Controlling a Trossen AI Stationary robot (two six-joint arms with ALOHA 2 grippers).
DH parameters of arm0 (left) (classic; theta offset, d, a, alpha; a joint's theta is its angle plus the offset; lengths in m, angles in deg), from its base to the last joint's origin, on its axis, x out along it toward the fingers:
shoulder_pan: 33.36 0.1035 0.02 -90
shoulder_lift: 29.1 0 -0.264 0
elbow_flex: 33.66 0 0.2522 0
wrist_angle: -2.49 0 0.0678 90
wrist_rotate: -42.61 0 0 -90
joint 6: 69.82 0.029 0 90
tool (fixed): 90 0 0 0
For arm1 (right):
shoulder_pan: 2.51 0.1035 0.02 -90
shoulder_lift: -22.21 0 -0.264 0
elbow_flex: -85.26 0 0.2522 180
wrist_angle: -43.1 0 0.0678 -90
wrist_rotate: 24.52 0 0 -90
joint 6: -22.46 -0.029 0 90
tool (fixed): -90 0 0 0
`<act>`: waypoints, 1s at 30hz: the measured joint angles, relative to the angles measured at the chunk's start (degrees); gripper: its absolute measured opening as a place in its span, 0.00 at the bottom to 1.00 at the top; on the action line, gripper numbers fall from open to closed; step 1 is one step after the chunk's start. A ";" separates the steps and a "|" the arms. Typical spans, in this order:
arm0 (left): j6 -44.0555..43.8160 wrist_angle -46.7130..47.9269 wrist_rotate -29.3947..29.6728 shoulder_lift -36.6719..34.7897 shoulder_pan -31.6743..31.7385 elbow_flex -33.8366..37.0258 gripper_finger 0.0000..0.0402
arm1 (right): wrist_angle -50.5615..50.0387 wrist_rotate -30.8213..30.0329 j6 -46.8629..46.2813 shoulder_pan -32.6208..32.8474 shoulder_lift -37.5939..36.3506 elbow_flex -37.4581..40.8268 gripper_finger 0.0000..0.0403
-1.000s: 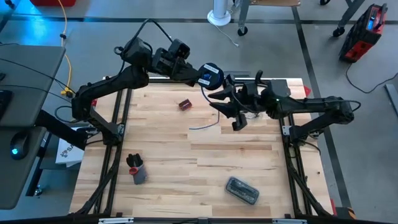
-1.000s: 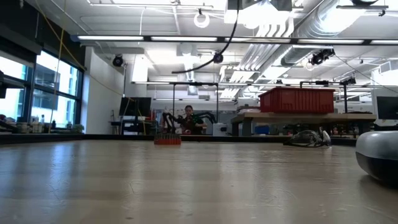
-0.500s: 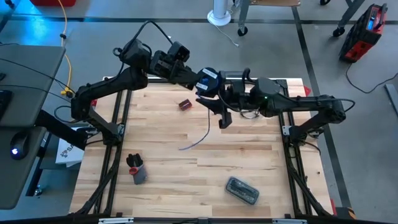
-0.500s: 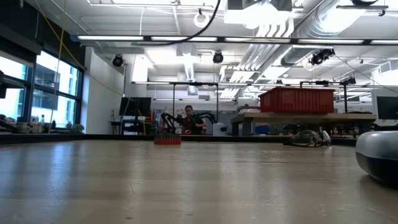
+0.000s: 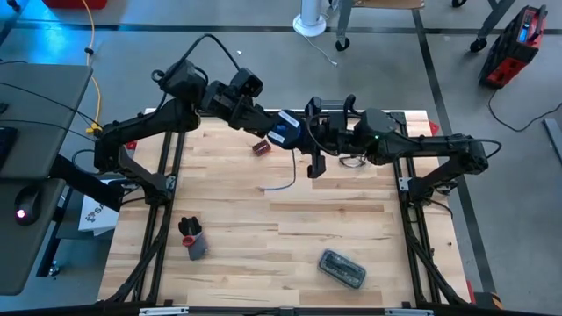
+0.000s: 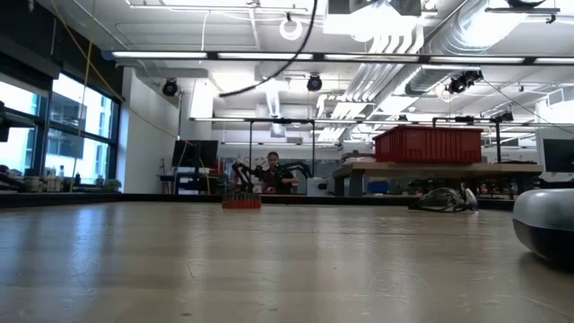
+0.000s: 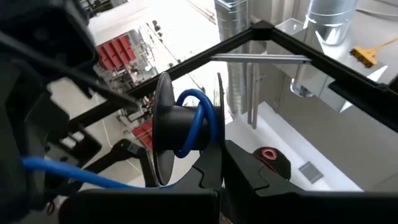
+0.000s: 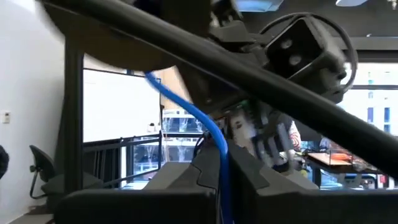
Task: Coil cords
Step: Uncoil the blue wire from the spool
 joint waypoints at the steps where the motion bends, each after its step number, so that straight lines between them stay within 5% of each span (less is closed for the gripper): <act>1: 0.01 0.68 0.09 0.00 -0.40 0.00 0.00 | -0.17 0.00 0.00 -0.29 0.00 0.00 0.02; 16: 1.80 11.53 -3.01 -3.01 -2.45 0.04 0.00 | -2.44 0.68 0.77 -6.09 -5.08 0.02 0.00; 22: 9.20 21.13 -1.48 -5.75 -0.11 0.04 0.00 | -7.36 0.64 2.10 -7.14 -8.02 0.02 0.00; 30: 15.29 20.94 4.09 -7.19 7.20 0.04 0.00 | -12.21 0.67 1.53 -5.65 -9.66 0.02 0.00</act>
